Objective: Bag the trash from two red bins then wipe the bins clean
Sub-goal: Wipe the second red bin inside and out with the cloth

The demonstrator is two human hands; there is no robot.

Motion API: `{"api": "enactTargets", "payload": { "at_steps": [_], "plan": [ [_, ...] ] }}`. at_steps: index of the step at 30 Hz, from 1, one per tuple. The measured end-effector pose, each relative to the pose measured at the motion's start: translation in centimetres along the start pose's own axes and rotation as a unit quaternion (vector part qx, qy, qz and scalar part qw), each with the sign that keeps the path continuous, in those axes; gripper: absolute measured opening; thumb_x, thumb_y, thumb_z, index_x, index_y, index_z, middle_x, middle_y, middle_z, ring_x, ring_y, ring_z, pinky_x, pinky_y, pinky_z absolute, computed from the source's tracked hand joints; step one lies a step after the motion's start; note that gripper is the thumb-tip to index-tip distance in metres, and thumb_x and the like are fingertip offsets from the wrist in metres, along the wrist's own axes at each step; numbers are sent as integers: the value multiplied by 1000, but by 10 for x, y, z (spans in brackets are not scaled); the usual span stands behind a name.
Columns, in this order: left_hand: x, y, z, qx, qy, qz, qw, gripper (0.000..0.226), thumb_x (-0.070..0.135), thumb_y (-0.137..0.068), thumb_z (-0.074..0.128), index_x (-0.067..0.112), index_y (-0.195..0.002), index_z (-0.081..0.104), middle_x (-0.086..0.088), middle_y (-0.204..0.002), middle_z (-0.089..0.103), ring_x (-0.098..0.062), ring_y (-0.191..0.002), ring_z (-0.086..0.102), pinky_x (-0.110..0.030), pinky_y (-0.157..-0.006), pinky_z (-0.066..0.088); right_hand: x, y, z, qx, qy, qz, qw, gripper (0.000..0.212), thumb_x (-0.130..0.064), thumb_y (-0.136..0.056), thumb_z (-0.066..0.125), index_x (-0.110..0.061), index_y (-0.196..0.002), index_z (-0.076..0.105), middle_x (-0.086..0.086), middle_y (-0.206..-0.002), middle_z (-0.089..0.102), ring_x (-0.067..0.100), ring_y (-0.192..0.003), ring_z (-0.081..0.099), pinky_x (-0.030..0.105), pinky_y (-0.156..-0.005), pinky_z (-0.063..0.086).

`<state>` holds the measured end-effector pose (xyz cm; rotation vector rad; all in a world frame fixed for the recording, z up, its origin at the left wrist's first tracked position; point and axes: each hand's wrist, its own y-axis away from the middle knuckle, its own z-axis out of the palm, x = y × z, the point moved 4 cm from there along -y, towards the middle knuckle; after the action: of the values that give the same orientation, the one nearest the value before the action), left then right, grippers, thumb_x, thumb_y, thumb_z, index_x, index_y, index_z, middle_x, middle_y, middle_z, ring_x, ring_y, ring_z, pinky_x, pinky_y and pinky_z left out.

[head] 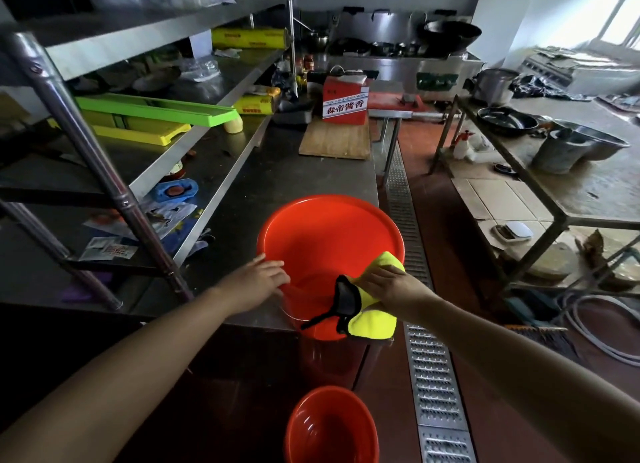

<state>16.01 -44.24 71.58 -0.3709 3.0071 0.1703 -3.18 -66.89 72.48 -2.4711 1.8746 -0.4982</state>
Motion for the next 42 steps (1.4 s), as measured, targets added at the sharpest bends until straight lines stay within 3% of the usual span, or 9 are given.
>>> {"api": "enactTargets", "payload": {
  "at_steps": [6,9,13,20,23,27,33,38,42],
  "plan": [
    [53,-11,-6,14,73,18,997,58,53,-100,37,20,-148,36,4,-150,42,-13,-142,28,-34,-118,-3,0,4,-3,21,2,-11,1000,60,-38,-71,89,-6,-119,72,7,-112,74,29,-102,72,46,-89,58],
    [82,-23,0,27,170,-20,985,54,44,-102,41,15,-147,36,-1,-149,42,-14,-142,28,-30,-119,-6,0,8,2,-42,-29,3,999,66,-35,-79,80,-8,-136,61,7,-130,67,30,-120,63,47,-104,49],
    [90,-32,7,31,191,-44,980,38,32,-104,39,18,-138,43,3,-137,51,-13,-135,36,-34,-118,4,0,15,12,-120,-74,42,989,72,-31,-88,68,-12,-152,41,5,-151,49,29,-141,42,44,-120,25],
    [84,-28,13,58,149,-21,987,35,17,-102,42,16,-137,42,3,-136,50,-14,-133,39,-37,-116,7,-12,-13,22,-152,-60,72,984,89,-75,-81,55,-20,-149,41,2,-140,59,24,-128,54,42,-111,36],
    [66,-18,10,69,139,-11,988,37,17,-99,48,17,-137,46,0,-135,55,-20,-134,41,-37,-118,13,-7,-15,21,-117,-65,57,989,78,-72,-82,61,-15,-135,58,5,-120,69,28,-111,64,42,-102,46],
    [15,3,9,47,74,-21,996,43,25,-96,55,23,-138,46,-1,-144,50,-29,-142,33,-42,-116,19,8,-1,10,-59,-30,43,997,60,-48,-72,85,-11,-118,71,7,-108,74,31,-101,70,44,-95,53],
    [42,-8,6,35,47,12,998,57,57,-98,36,21,-142,41,3,-143,49,-13,-138,36,-43,-122,9,-11,-22,15,-149,-3,77,986,56,-55,-92,54,-16,-132,55,6,-121,61,30,-114,56,43,-104,37],
    [75,-19,6,85,105,9,991,44,41,-101,45,16,-137,50,1,-132,59,-15,-129,48,-37,-120,11,-26,-24,20,-137,13,82,987,48,-46,-90,57,-15,-126,56,5,-114,61,28,-107,58,43,-97,41],
    [51,-6,7,111,59,54,991,36,41,-97,53,23,-127,59,7,-122,66,-14,-117,58,-44,-117,23,-7,2,13,-67,15,48,996,58,-51,-69,83,-16,-114,70,3,-102,71,25,-94,68,39,-88,56]
  ]
}}
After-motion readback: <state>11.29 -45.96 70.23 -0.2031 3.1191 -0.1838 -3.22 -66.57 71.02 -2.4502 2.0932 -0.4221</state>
